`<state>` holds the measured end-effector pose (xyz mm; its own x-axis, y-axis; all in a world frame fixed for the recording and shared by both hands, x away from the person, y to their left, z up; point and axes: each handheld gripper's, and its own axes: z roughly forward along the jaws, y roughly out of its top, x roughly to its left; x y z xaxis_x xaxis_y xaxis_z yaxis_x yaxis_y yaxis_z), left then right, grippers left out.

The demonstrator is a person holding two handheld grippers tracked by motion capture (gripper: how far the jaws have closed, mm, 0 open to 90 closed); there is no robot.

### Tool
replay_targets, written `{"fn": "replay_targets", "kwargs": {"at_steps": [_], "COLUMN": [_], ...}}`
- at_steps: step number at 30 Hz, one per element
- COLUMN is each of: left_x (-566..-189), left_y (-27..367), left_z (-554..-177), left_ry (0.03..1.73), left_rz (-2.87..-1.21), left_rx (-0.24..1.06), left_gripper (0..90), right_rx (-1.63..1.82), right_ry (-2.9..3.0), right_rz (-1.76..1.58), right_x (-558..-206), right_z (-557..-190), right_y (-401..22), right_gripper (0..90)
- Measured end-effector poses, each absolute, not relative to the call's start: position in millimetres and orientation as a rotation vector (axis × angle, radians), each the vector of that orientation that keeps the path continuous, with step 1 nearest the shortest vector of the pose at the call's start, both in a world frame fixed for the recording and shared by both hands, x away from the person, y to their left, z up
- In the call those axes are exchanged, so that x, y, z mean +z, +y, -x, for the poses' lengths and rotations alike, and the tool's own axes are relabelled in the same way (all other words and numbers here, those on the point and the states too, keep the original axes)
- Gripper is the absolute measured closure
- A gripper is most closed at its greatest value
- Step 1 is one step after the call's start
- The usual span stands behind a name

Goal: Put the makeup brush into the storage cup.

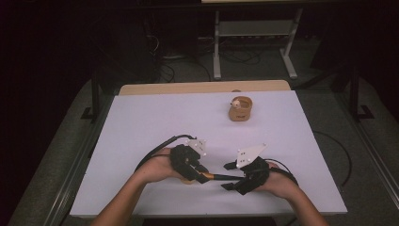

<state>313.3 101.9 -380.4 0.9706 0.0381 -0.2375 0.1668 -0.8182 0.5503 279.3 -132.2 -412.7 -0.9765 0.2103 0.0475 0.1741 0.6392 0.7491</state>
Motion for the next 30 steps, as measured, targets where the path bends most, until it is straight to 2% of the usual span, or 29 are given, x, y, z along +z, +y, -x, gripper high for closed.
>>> {"fn": "replay_targets", "kwargs": {"at_steps": [11,30], "left_x": [-380,-381], "left_y": [98,96], "left_z": [-310,-310], "left_ry": [0.137,0.116], "left_rz": [-2.52,-2.531], "left_rx": [-0.302,-0.301], "left_gripper": [66.2,66.2], "right_rx": [1.215,1.136], "right_ry": [2.82,2.815], "right_rz": [-0.281,-0.178], "right_x": [-413,-416], "right_z": [-277,-274], "right_y": [-122,-105], "right_gripper": [48.7,61.9]}}
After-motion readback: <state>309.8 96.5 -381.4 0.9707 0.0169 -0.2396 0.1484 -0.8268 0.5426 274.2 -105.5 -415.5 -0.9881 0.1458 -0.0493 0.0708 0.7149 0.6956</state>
